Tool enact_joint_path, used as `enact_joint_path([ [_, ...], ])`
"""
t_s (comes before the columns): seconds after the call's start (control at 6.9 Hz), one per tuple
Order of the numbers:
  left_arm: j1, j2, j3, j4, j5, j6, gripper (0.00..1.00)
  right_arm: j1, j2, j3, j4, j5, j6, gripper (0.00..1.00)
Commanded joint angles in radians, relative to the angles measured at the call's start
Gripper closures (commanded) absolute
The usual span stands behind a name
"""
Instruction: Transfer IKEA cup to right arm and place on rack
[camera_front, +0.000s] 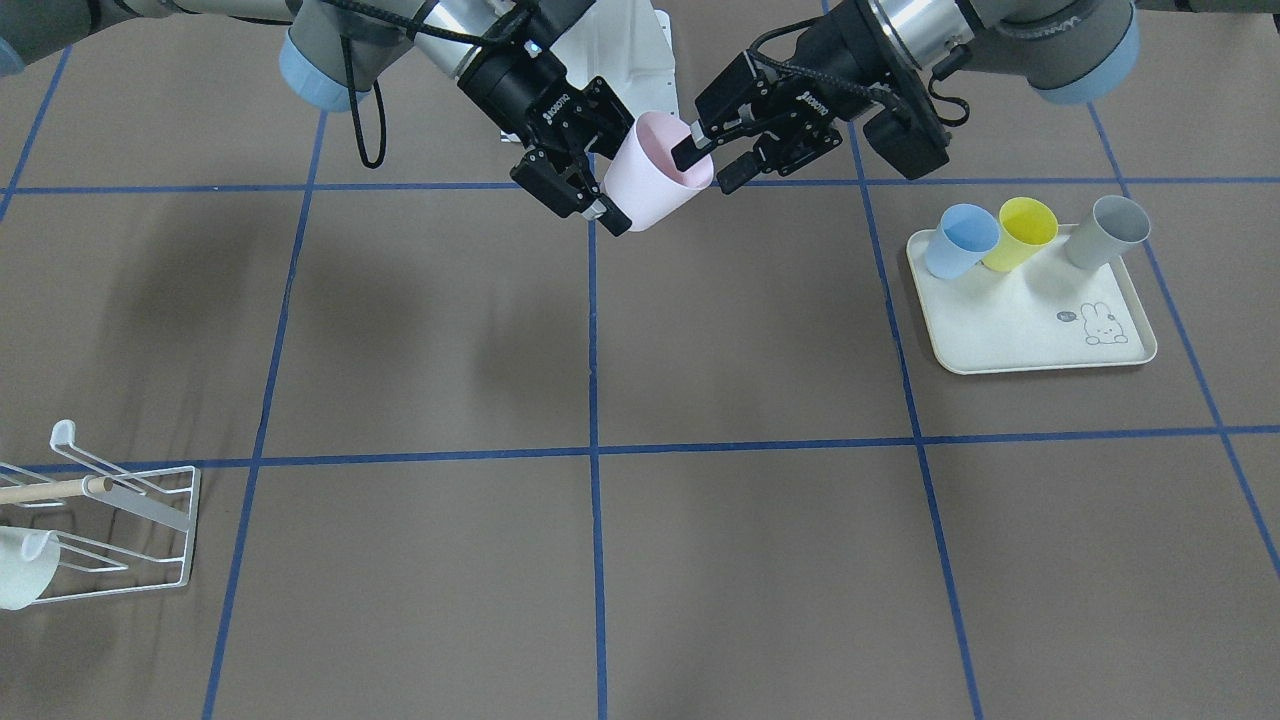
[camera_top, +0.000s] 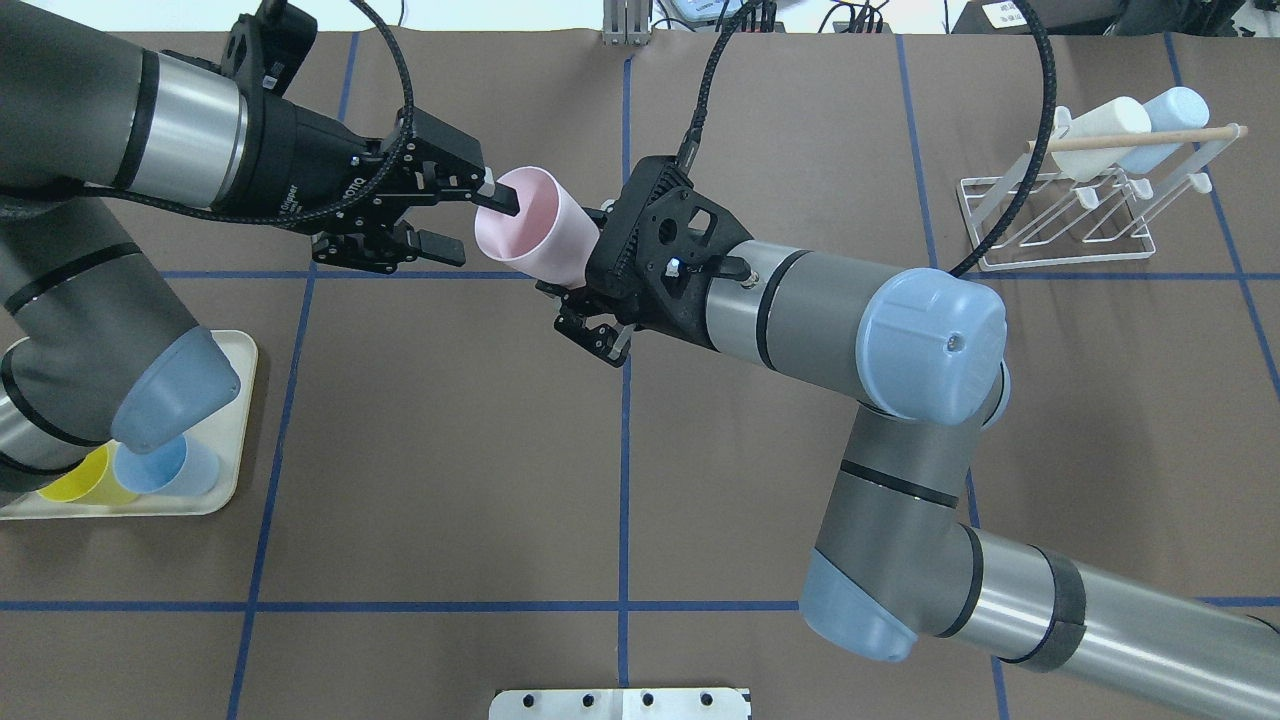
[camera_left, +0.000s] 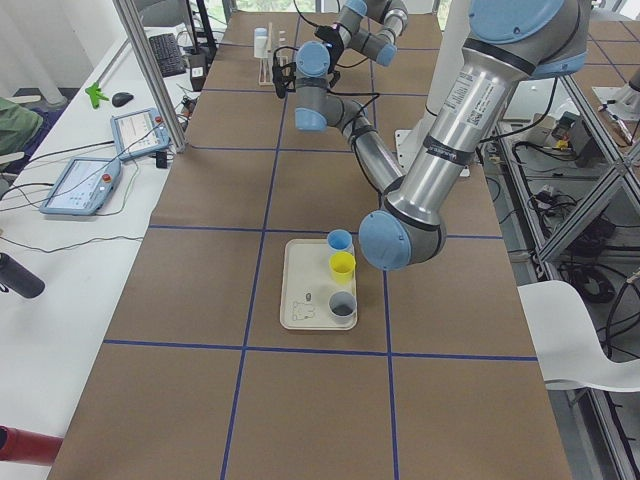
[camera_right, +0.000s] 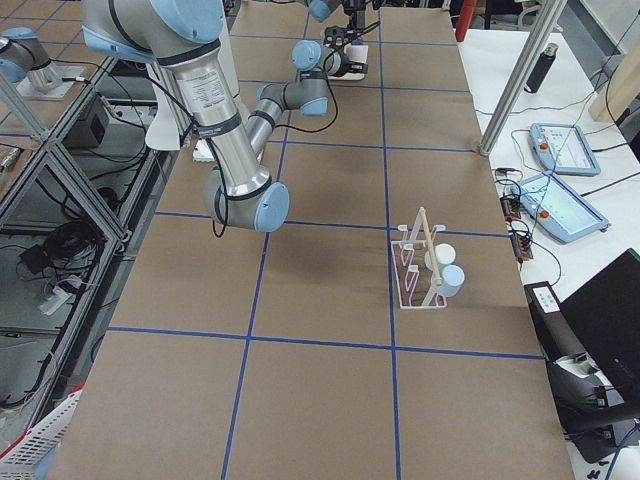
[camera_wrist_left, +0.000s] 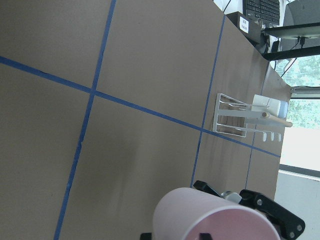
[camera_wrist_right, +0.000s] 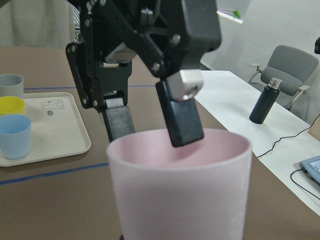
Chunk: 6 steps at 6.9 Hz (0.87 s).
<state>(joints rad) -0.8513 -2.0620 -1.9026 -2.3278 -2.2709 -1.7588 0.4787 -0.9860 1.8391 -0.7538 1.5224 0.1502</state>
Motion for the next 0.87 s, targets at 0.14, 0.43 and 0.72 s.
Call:
enact_joint_path([
  [0.14, -0.110, 0.089, 0.000, 0.004, -0.086, 0.108, 0.00, 0.040, -0.010, 0.005, -0.080, 0.004, 0.005, 0.70],
  [0.43, -0.243, 0.227, 0.002, 0.004, -0.160, 0.299, 0.00, 0.098, -0.005, 0.055, -0.287, 0.004, 0.017, 0.72],
  [0.72, -0.342, 0.365, 0.011, 0.071, -0.160, 0.598, 0.00, 0.179, 0.001, 0.097, -0.514, 0.008, 0.016, 0.75],
])
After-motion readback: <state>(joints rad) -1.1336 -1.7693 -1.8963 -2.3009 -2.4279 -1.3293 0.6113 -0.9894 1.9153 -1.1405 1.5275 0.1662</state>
